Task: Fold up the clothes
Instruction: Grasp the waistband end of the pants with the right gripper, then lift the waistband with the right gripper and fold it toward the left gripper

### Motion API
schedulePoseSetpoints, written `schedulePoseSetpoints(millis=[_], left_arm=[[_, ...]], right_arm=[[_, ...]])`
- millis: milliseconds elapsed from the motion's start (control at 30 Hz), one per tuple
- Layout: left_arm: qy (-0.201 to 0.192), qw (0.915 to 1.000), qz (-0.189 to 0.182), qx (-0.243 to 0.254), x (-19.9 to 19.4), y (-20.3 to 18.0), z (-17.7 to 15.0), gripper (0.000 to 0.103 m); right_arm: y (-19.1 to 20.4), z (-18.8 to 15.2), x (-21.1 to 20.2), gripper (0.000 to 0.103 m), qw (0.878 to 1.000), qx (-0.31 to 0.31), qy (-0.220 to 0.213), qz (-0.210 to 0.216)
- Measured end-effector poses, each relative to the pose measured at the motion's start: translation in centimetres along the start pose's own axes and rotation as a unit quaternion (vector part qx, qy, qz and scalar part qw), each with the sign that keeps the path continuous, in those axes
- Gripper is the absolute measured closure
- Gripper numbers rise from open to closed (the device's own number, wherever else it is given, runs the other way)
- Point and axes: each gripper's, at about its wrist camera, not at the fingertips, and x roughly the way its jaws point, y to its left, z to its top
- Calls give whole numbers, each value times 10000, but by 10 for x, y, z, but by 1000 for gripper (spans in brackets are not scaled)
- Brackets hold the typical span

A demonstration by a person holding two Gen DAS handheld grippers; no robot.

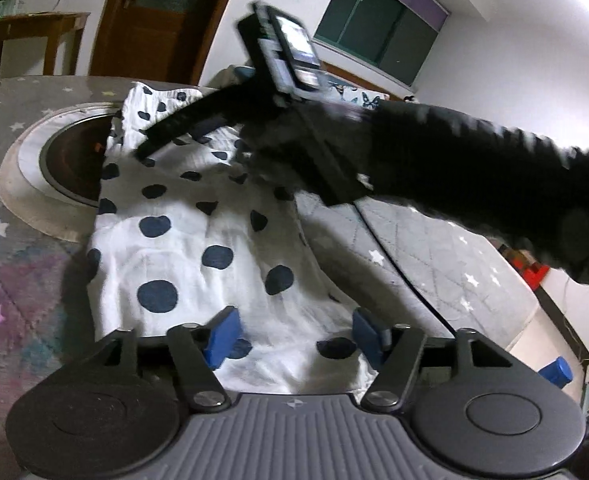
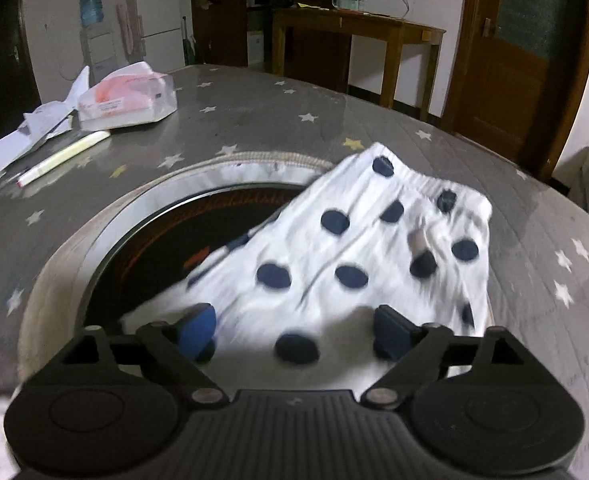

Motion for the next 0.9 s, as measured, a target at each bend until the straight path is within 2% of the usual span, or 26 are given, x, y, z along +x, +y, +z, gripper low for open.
schedulePoseSetpoints(millis=[233,500,667,900], left_arm=[[-24,9997,-194,-115,0,3,-1,29],[-65,9992,-301,-243,-2,5,-2,27],[-69,9988,-349,-331,-3,7,-1,26],[-44,9987,-379,-337,-2,9,0,25]], right_arm=[[-15,29,31,0,9997,223,45,56],[-19,56,59,0,9996,198,112,-140],[-24,66,70,0,9987,410,179,-248],[-40,75,61,0,9978,639,168,-65]])
